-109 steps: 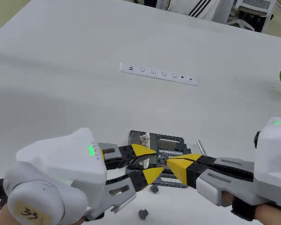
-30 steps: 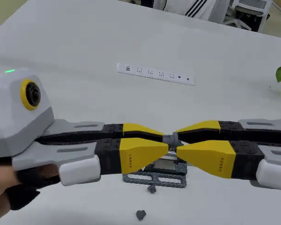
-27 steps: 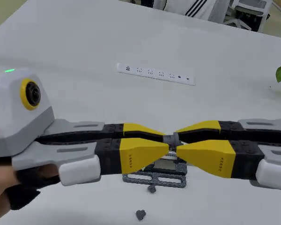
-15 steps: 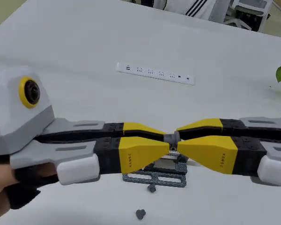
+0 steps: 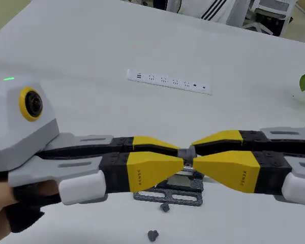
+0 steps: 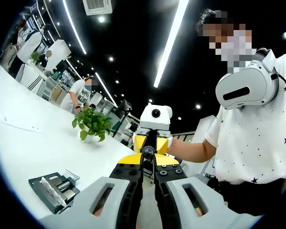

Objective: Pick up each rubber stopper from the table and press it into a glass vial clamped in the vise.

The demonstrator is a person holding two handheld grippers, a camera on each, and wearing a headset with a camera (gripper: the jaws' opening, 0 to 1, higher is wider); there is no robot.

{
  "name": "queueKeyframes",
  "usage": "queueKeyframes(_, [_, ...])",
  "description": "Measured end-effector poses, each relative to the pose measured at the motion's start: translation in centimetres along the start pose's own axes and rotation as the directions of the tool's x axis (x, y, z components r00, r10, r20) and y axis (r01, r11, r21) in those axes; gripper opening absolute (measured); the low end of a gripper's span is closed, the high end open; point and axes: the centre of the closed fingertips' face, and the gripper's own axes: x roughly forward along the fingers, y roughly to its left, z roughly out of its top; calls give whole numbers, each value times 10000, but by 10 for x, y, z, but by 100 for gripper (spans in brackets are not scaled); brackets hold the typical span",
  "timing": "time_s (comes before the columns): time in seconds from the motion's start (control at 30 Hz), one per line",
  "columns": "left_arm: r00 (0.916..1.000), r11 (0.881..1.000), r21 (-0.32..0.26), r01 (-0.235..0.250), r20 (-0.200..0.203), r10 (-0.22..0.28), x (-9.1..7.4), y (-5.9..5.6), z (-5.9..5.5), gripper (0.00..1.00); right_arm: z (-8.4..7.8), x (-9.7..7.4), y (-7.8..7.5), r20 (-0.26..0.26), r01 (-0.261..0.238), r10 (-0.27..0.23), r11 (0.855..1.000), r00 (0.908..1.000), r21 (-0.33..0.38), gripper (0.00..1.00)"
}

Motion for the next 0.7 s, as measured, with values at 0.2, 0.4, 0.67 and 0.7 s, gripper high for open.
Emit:
queueKeyframes(0.2, [9999,10000,8,-46,115,46,0,2,2,4,1,-1,-3,-109,82,-83,9999,9999,-149,6])
queueKeyframes(0.4, [9998,9999,54,-133,156,132,-1,4,2,4,1,-3,-10,-187,168,-171,9998,9997,-140,5])
queueKeyframes(0.67, [9989,9970,629,-459,-6,460,-2,8,-2,5,-4,0,-12,-457,238,-242,9997,9987,-85,5])
queueKeyframes(0.7, [9983,9953,781,-575,-28,579,-3,10,-2,5,-4,1,-12,-514,263,-265,9996,9983,-56,5])
